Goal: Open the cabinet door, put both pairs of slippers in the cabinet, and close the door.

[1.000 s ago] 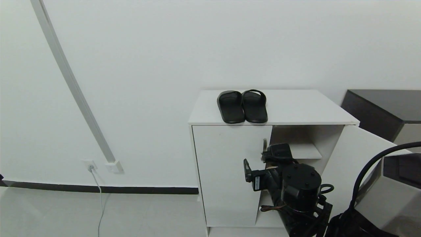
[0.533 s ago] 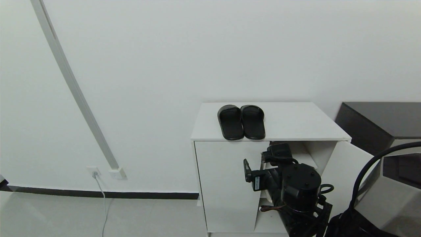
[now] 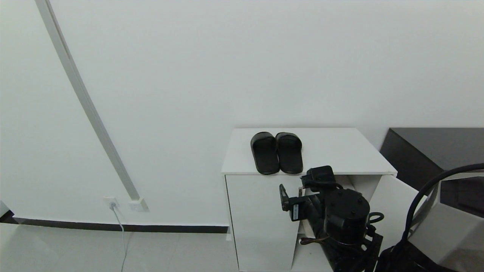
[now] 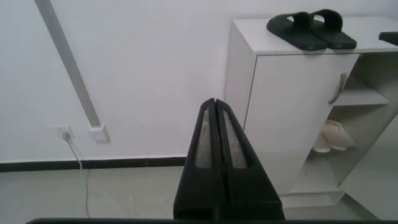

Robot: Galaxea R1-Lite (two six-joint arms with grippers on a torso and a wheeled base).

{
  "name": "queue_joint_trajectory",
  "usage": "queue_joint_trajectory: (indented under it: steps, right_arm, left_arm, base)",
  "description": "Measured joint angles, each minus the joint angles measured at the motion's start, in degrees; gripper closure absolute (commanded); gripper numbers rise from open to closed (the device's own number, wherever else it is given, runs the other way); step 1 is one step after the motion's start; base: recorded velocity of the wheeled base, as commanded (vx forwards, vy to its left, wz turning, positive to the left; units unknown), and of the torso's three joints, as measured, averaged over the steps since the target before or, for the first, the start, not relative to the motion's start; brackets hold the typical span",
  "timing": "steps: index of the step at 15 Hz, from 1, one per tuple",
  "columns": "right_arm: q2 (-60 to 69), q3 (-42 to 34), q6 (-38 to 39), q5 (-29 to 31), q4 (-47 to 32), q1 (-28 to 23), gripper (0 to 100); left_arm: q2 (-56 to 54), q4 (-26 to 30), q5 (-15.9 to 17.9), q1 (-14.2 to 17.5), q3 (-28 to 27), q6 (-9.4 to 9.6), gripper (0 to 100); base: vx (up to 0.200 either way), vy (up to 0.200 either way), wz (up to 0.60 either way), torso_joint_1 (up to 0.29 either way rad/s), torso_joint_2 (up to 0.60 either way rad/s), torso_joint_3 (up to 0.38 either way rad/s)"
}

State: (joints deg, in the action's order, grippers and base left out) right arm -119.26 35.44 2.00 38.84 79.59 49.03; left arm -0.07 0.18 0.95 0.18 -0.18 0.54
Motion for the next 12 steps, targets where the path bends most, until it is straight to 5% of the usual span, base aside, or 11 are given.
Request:
queue_joint_trajectory:
  steps: [6,12]
  right_arm:
    - [-1.5,3.3,0.9,-1.5,-5.7,-1.1,0]
    - [3.3,21.7,19.7,-5.6,-46.3,-1.8,0]
  left_arm:
    - [0.0,0.0,0.0,0.0,0.0,0.00,100]
    - [0.0,0.0,-0.1,0.0,0.0,0.00,100]
  base:
    - [0.000,0.000,0.00,0.172,-0.36,-0.191]
    - [0.000,0.000,0.00,0.008,-0.02,-0.008]
